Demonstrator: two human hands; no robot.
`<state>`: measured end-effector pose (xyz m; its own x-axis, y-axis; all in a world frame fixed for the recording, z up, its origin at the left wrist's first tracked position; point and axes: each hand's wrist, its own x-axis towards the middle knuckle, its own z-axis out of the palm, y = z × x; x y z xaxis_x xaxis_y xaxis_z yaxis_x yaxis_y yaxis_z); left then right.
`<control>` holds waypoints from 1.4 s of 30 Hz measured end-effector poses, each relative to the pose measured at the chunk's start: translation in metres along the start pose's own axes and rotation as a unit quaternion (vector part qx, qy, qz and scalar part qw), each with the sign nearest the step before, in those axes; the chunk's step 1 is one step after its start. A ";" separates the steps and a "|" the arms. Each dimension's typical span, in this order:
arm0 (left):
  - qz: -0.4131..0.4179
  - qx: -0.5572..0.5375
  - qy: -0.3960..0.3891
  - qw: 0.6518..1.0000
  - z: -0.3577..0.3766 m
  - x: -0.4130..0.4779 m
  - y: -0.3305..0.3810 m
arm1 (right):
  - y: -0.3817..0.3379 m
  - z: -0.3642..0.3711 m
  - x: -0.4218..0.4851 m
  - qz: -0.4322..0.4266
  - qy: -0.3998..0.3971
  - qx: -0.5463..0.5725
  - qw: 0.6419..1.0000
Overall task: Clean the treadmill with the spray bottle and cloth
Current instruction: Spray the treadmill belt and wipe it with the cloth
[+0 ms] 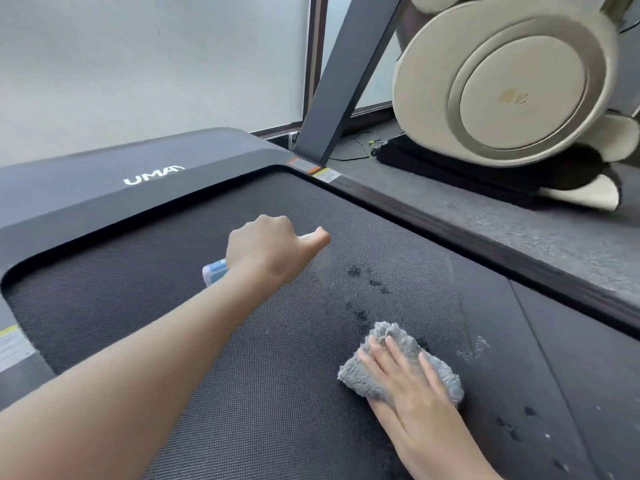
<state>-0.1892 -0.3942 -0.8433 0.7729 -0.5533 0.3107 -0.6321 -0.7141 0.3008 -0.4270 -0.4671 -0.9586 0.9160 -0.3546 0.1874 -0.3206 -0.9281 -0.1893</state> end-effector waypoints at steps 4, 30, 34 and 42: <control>0.025 -0.005 0.014 1.000 0.018 0.020 0.021 | 0.004 0.007 0.003 -0.040 0.079 -0.020 0.996; 0.050 -0.039 -0.023 0.998 0.029 0.038 0.034 | 0.035 -0.025 0.033 0.018 -0.055 0.000 0.998; 0.043 -0.008 -0.030 0.999 0.006 0.019 -0.002 | 0.090 -0.033 0.082 0.099 -0.075 0.026 0.992; 0.012 0.019 -0.040 0.999 -0.020 -0.008 -0.046 | 0.180 -0.027 0.168 0.244 -0.058 -0.012 0.968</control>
<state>-0.1675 -0.3482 -0.8418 0.7603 -0.6023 0.2434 -0.6494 -0.7146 0.2600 -0.3377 -0.6971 -0.9349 0.6748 -0.7375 -0.0282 -0.7260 -0.6564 -0.2050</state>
